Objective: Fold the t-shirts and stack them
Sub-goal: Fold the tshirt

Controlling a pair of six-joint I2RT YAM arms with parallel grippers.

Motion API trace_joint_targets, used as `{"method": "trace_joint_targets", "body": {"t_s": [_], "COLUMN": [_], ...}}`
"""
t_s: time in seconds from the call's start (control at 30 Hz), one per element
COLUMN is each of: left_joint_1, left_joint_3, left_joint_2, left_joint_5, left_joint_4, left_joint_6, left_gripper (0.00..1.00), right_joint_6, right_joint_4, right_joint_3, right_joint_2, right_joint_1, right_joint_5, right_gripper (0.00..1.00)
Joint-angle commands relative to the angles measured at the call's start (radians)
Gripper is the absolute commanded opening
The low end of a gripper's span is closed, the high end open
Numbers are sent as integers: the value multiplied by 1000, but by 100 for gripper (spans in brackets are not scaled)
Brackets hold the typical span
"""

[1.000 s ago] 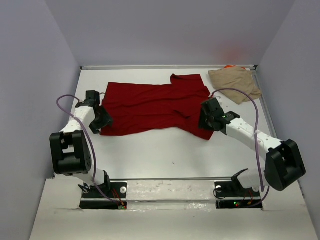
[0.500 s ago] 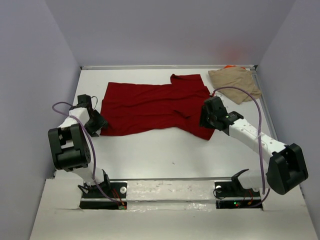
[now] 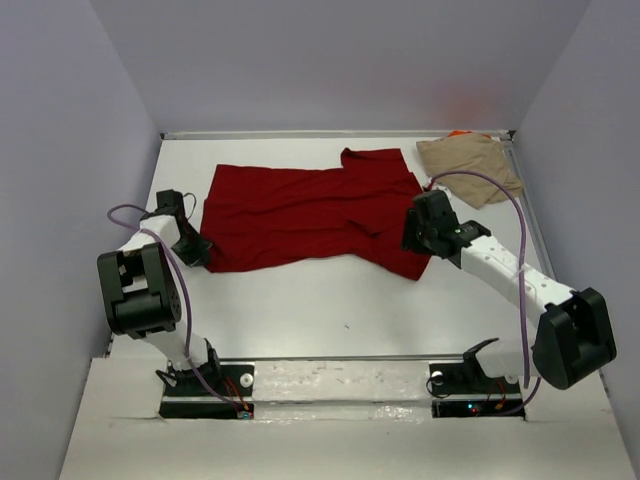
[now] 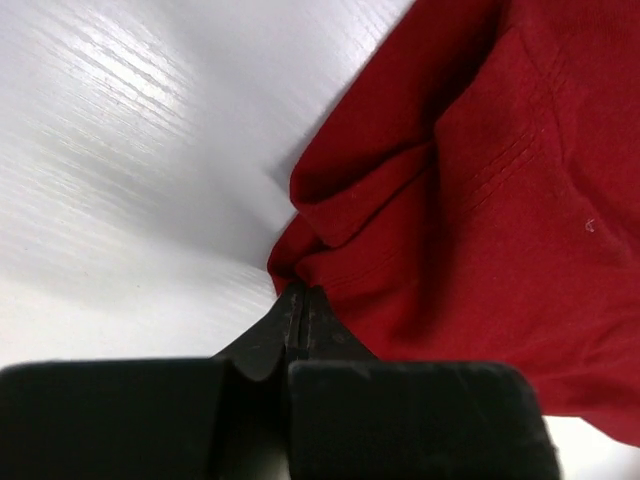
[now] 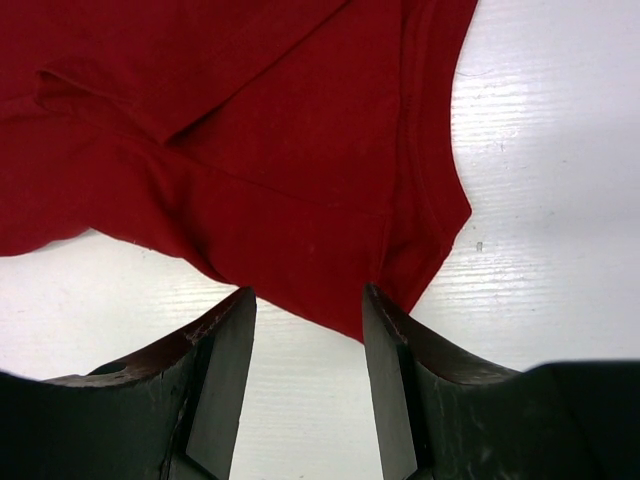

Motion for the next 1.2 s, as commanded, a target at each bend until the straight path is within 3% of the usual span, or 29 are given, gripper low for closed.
{"method": "trace_joint_targets", "body": {"t_s": [0.0,0.23,0.33,0.4,0.9,1.0,1.03,1.1,1.17], "left_joint_1": [-2,-2,-1,-2,-1,-2,-2,-2,-2], "left_joint_3": [-19,-16,-16,-16,-30,-27,-28,-30,-30], "left_joint_2": [8,-8,-25,-41,-48,-51,-53,-59,-65], "left_joint_5": [22,2,4,1,5,11,13,11,7], "left_joint_4": [2,-16,-23,-30,-12,-13,-12,-13,-13], "left_joint_6": [1,1,-3,-8,-2,-2,0,0,-2], "left_gripper": [0,0,0,0,0,0,0,0,0], "right_joint_6": [-3,43,72,78,112,99,101,99,106], "right_joint_4": [13,-28,-14,-8,145,174,179,179,176], "right_joint_3": [31,38,5,-18,-173,-176,-175,-169,-164], "right_joint_2": [-38,25,22,26,111,140,141,140,129], "right_joint_1": [-7,-16,-16,-16,-92,-111,-111,-111,-111], "right_joint_5": [4,-19,-48,-54,-139,-170,-167,-163,-157], "right_gripper": [52,53,64,66,62,46,24,0,0]}}
